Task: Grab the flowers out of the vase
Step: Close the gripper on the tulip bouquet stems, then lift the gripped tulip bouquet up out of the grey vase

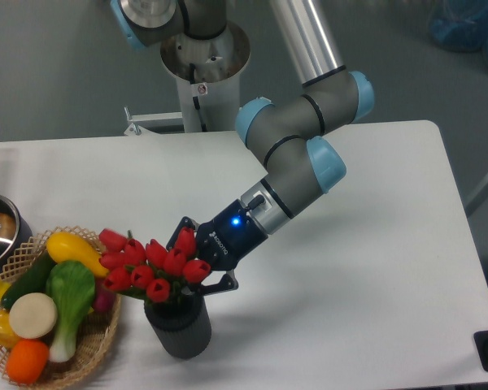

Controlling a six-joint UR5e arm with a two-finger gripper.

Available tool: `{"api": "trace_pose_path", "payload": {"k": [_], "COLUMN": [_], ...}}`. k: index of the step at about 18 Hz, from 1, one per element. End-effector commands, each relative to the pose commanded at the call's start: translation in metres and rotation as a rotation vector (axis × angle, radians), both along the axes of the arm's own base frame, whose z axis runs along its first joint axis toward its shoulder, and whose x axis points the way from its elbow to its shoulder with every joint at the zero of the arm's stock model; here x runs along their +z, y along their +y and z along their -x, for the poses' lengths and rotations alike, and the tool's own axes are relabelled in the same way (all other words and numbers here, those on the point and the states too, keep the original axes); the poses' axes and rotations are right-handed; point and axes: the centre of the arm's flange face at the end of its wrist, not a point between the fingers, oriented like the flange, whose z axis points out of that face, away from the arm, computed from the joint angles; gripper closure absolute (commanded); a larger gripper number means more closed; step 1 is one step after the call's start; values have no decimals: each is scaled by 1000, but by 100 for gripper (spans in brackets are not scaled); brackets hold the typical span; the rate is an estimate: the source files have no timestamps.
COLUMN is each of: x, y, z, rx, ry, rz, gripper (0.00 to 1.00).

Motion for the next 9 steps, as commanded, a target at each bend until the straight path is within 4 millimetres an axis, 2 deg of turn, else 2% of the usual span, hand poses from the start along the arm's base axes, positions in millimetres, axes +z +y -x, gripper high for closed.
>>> {"api": "trace_pose_path", "payload": {"k": [5, 9], "x": [9, 29], "y": [0, 5], "z": [5, 13], "rx": [13, 33], "ry": [-5, -12], "rz": [-2, -2], "gripper": [63, 63]}}
